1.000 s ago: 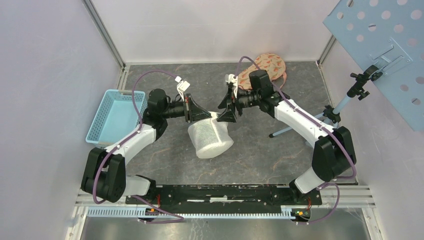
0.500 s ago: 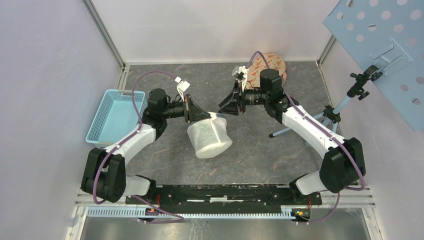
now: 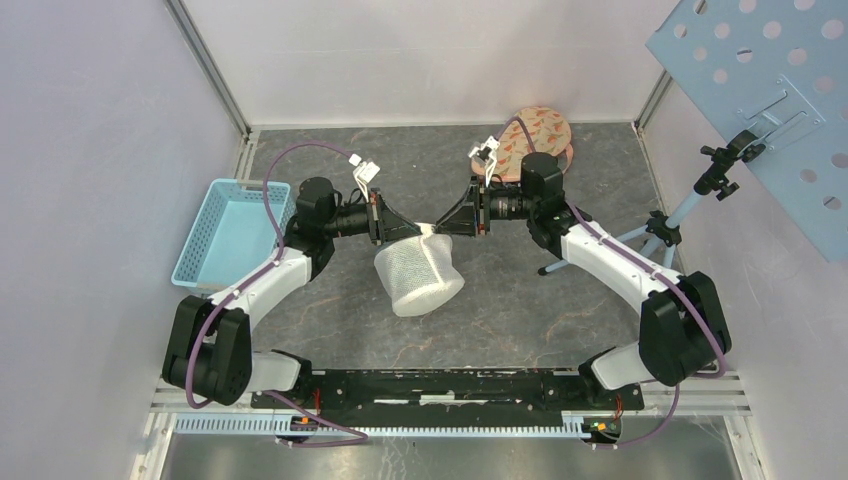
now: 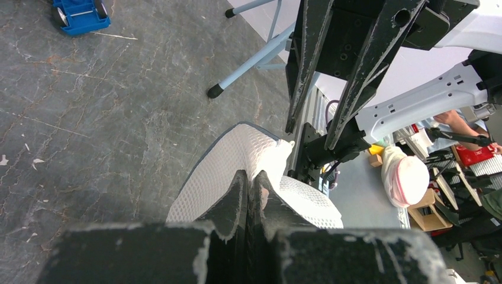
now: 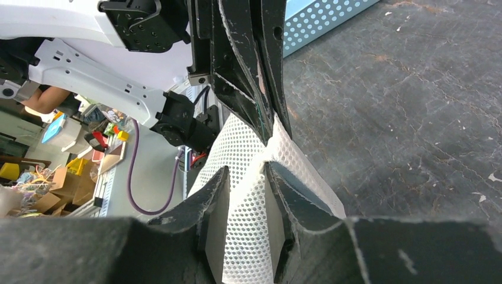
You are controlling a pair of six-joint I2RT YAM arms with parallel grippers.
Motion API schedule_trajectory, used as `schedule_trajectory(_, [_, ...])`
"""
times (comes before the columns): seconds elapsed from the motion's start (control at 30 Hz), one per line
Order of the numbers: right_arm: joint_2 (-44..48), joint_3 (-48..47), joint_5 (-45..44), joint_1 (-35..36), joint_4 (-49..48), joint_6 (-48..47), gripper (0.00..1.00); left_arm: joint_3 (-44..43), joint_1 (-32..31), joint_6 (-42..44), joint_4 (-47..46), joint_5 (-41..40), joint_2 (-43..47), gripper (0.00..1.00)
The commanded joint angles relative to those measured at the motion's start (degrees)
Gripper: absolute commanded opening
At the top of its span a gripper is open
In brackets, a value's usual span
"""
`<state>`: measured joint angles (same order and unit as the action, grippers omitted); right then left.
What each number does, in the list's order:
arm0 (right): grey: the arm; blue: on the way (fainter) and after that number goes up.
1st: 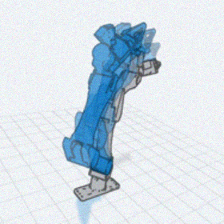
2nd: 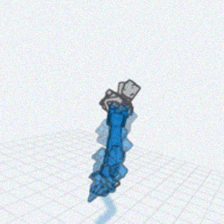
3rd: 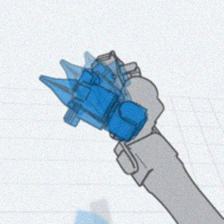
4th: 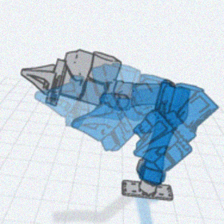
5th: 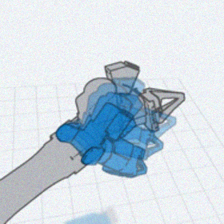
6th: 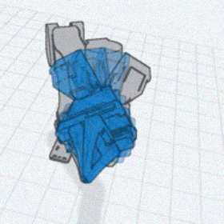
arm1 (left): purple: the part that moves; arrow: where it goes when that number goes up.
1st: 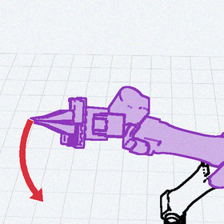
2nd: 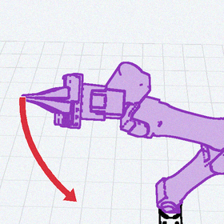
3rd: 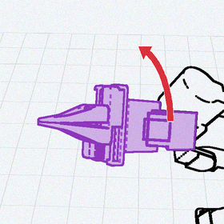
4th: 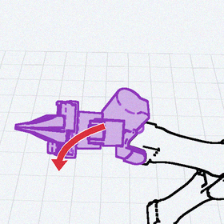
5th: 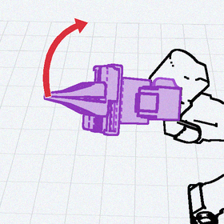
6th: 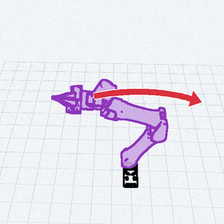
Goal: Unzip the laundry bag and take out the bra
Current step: Unzip the laundry bag at the center of the board.
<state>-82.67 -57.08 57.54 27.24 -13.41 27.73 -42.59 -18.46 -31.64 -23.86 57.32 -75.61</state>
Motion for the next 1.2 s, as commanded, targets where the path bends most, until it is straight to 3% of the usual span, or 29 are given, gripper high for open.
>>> schedule_trajectory(0.0, [-0.1,0.5,0.3,0.0,-5.0,2.9,0.32,-2.3,0.1,2.7,-0.9,0.1,1.6,0.02])
schedule_trajectory(0.63, [-2.2,1.9,-0.7,0.9,-7.9,5.5,0.30,-1.9,-0.1,2.2,-1.7,0.4,2.3,0.02])
schedule_trajectory(1.17, [-3.9,0.6,-1.3,2.6,-8.1,5.5,0.22,-2.2,-0.4,2.4,-1.8,-0.2,2.1,0.02])
